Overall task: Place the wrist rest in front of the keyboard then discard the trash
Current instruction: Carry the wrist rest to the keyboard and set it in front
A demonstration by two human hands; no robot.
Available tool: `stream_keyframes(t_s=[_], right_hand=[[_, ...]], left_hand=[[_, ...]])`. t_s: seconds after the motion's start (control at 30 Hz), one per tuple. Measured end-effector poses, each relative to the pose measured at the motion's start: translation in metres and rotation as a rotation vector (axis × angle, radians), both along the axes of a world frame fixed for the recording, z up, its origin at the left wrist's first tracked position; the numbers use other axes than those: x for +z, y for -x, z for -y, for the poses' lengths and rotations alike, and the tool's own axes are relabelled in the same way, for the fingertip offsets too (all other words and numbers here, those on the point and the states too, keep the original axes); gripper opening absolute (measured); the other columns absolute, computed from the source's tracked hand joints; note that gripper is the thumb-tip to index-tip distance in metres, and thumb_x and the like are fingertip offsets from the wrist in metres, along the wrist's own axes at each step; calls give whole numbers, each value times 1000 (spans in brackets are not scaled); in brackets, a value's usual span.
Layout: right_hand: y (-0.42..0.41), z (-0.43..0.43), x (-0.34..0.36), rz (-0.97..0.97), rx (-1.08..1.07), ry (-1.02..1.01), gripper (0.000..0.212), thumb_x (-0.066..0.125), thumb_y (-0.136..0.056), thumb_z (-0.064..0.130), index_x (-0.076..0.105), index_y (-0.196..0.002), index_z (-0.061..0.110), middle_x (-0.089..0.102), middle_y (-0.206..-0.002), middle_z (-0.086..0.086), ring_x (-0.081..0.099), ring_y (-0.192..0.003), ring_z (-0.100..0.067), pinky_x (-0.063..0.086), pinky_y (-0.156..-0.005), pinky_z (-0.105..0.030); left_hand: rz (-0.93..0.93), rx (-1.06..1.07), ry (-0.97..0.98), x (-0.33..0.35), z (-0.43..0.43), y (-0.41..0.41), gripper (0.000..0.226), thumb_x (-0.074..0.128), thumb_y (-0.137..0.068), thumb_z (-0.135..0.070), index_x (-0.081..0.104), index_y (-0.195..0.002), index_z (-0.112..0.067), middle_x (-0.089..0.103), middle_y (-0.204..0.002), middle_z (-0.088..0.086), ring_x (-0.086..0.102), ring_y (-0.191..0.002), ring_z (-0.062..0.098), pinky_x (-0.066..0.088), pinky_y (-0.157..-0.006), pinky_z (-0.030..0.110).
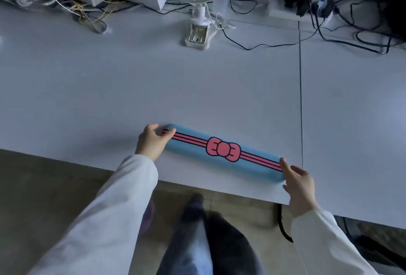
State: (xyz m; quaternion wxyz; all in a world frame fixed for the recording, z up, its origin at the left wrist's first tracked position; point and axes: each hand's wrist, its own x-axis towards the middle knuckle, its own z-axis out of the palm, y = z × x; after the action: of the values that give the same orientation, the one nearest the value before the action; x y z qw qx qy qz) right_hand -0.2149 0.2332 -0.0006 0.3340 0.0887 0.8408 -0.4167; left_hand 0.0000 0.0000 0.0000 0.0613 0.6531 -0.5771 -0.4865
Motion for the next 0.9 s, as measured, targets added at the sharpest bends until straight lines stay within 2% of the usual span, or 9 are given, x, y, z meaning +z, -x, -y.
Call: stream_keyframes(t_s=[0.1,0.23,0.33,0.47,0.67,0.73,0.8,0.83,0.9], right_hand=[[3,4,-9,-17,-38,-39,50,66,-78,42,59,-109,4,51,-95,-7,48,-90,-22,44,-100,-43],[4,7,-19,-36,-80,-87,53,66,-78,39,60,-117,3,58,-99,-8,52,-89,-24,46,-91,-41],[5,8,-24,-49,-68,-122,54,66,-77,42,61,-115,3,59,-100,-9,52,-94,-25,47,-95,-45],[7,10,-27,-44,-84,-117,58,66,-77,42,58,-119,3,61,-108,-11,56,-106,-28,45,-99,-46],[9,11,-26,-15,-129,-82,61,68,-76,42,56,-122,4,59,-108,-9,54,-104,-24,44,-101,-43],[9,12,-24,-6,-139,-75,64,68,-76,42,54,-124,4,60,-116,-11,54,-107,-26,44,-101,-43],[9,12,-23,-2,-137,-73,65,69,-75,43,53,-126,5,59,-122,-11,53,-108,-26,44,-101,-42],[10,12,-23,0,-135,-72,64,69,-75,42,54,-125,5,59,-120,-10,53,-106,-25,44,-100,-41],[10,12,-21,2,-130,-79,56,69,-76,40,57,-119,6,59,-112,-10,52,-102,-24,43,-97,-40]], left_hand=[[28,-15,-4,-6,8,2,70,64,-80,-38,39,-136,-7,47,-142,14,44,-131,29,36,-106,35],[60,-50,-20,-15,16,5,63,65,-81,-32,43,-133,-4,49,-140,16,45,-130,30,37,-108,39],[53,-88,-32,-20,17,6,39,67,-80,-27,57,-113,-9,56,-134,17,51,-125,29,38,-106,38],[32,-68,-93,-24,21,6,67,69,-78,-29,42,-134,-4,54,-137,13,48,-128,28,36,-109,43],[-10,19,-135,-29,26,6,68,74,-72,-29,46,-131,-6,57,-132,9,53,-122,25,39,-107,42],[-22,23,-150,-30,27,6,64,74,-73,-30,50,-128,-8,60,-128,8,55,-119,25,42,-104,40],[-50,15,-192,-29,29,6,53,73,-74,-29,57,-120,-8,66,-120,10,60,-110,25,47,-91,36],[-69,12,-210,-28,30,7,48,72,-75,-27,59,-117,-8,67,-116,10,62,-104,25,44,-82,32],[-93,20,-229,-28,30,8,45,72,-76,-22,58,-117,-7,67,-115,11,60,-96,21,40,-79,29]])
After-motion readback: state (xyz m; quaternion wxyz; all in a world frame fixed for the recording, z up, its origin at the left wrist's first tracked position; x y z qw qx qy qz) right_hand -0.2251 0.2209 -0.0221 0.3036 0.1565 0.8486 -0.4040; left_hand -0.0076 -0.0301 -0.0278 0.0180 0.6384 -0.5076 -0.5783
